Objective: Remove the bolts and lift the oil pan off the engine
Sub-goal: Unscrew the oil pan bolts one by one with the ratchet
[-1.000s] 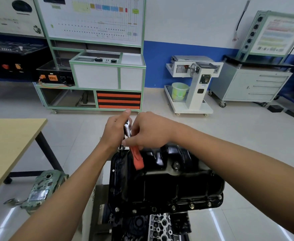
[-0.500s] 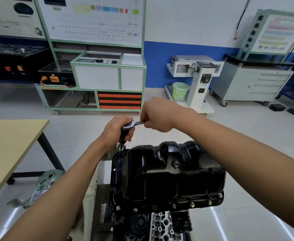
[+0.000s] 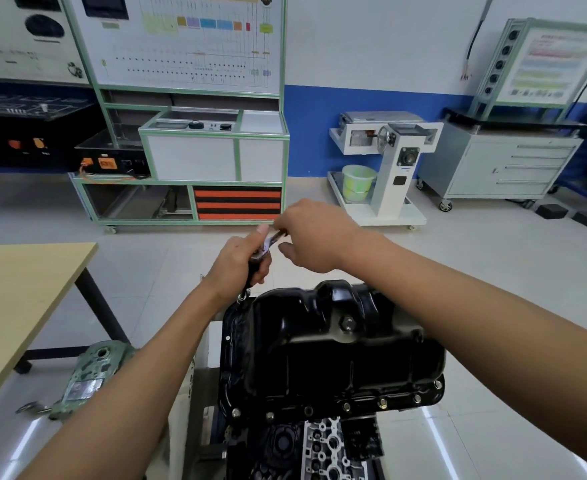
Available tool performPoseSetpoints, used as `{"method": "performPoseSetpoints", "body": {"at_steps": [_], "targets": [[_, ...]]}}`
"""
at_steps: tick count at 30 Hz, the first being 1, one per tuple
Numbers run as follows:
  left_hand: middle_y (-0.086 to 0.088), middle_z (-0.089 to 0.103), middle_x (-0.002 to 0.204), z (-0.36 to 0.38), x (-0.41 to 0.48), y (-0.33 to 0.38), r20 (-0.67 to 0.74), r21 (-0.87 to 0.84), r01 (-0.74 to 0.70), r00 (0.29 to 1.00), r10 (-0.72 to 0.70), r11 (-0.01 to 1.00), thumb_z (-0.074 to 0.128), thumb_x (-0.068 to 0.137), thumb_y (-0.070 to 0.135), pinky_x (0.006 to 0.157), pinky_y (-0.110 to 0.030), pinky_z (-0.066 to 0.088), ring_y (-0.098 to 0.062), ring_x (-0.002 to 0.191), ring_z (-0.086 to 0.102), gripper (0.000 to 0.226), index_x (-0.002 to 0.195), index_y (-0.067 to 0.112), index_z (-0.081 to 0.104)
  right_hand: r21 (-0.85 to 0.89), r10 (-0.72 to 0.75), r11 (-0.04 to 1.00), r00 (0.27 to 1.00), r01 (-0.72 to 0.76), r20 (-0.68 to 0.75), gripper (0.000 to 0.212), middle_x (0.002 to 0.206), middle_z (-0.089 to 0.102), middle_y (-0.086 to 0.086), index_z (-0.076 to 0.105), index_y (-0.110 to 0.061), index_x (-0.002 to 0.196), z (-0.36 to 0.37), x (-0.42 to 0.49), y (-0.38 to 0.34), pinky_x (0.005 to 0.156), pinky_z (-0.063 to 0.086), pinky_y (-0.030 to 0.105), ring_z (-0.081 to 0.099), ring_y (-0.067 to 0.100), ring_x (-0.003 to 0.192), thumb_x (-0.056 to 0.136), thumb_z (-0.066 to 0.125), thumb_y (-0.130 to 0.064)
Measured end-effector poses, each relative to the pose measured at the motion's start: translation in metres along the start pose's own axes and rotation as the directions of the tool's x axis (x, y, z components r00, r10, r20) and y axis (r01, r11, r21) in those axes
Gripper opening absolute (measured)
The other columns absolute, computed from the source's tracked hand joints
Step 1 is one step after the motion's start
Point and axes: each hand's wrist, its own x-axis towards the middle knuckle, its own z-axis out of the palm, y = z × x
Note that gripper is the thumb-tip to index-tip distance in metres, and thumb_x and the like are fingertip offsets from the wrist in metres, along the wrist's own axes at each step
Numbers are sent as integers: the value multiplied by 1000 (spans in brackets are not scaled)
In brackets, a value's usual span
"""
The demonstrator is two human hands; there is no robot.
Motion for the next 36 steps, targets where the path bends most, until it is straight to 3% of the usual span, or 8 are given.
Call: {"method": "performPoseSetpoints", "body": {"at_steps": [6,9,14,19,23,27,31,36], "targets": [[-4,52,49,2,9,-3,-247,-61,5,969,-20,998,52,74,76,52,-30,30,-18,49,44,60,46,24,57,145,0,989,981,-28,194,37,51,57,-1,66,-11,64,-16,-16,-14,57,45,29,56,18,59,87,65,-40],[-11,55,56,2,10,-5,-279,-81,-19,960,-4,997,54,75,73,55,-33,34,-23,54,47,59,50,20,59,307,-22,949,954,-74,299,48,39,51,-5,58,-13,52,-17,-17,-25,48,39,23,48,11,42,90,66,-41],[-7,57,55,-6,11,-2,-279,-69,16,960,-35,997,55,82,61,58,-34,36,-21,54,52,51,50,22,63,298,-31,953,955,-61,294,35,63,70,2,70,-9,67,-24,-11,-17,58,46,24,58,7,50,93,64,-32],[-10,53,51,-14,8,0,-42,-32,-30,999,29,999,56,83,54,65,-41,34,-28,57,44,47,54,18,56,31,68,997,992,-71,107,15,79,64,7,65,-13,79,-12,6,-5,69,55,37,66,27,82,91,57,-10],[-9,48,47,-15,9,-2,78,1,-48,996,48,999,57,77,56,53,-30,35,-22,47,44,48,53,15,60,65,8,998,1000,-7,-4,44,130,60,3,64,-21,126,3,18,-7,93,52,44,55,29,121,89,50,-1],[-11,48,46,-19,10,-3,163,10,-18,986,16,1000,57,79,55,56,-35,32,-24,46,42,51,50,13,59,174,-111,979,994,110,-8,66,165,24,-1,48,-19,145,14,19,-9,104,44,39,41,23,142,85,49,8],[-6,44,44,-17,11,-3,87,-11,-17,996,18,1000,53,79,59,52,-31,31,-21,44,39,53,47,17,53,149,-131,980,991,133,-27,52,157,37,0,48,-22,144,15,17,-4,104,44,44,44,27,137,95,52,-7],[-1,50,48,-12,14,-3,-163,-115,14,986,-33,993,54,81,63,51,-29,36,-16,45,44,55,44,22,55,28,-7,1000,999,5,45,29,112,62,5,65,-21,116,-2,7,-3,80,50,38,56,29,110,95,53,-38]]}}
